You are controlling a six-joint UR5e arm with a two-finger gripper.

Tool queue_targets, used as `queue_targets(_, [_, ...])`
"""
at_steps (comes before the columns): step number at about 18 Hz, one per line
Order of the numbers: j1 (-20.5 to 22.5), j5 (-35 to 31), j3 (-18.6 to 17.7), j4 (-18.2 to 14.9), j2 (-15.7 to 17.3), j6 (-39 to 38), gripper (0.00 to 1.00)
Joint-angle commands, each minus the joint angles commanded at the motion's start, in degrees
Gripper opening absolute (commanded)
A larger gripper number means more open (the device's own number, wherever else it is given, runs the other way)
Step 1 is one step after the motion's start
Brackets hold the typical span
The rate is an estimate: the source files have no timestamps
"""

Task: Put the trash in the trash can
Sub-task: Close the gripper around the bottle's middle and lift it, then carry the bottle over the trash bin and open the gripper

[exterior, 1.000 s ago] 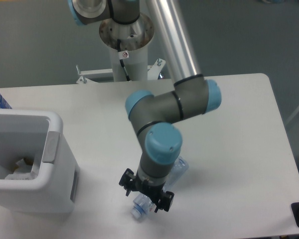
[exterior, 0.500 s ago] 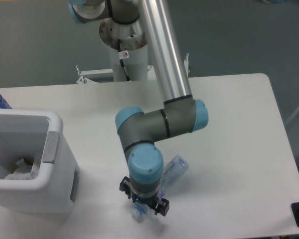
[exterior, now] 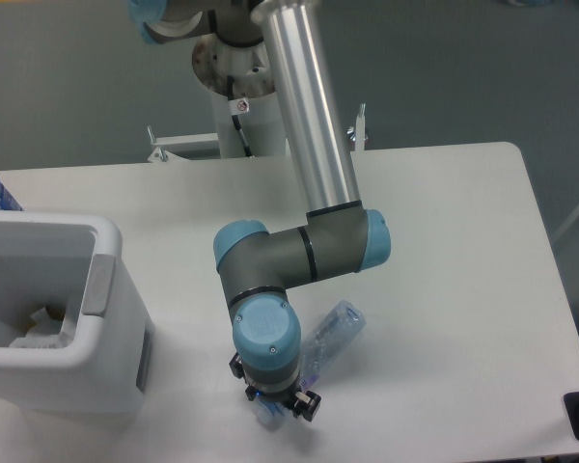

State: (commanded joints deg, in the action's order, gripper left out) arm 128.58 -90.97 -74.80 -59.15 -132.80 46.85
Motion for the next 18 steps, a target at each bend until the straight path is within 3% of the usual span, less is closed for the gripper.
queue_targets(7, [0.09,0.70,2.29,0.00,1.23,0.09,0.48])
queue_targets(10, [1.05,1.66,2.46,0.09,3.68,0.35,0.47])
queue_targets(13, [4.21,11.21,3.34,0.18,6.67,0.18,0.37])
queue_targets(18, [7.64,25.99,3.69,-0.26,13.00,-1.23,0.38])
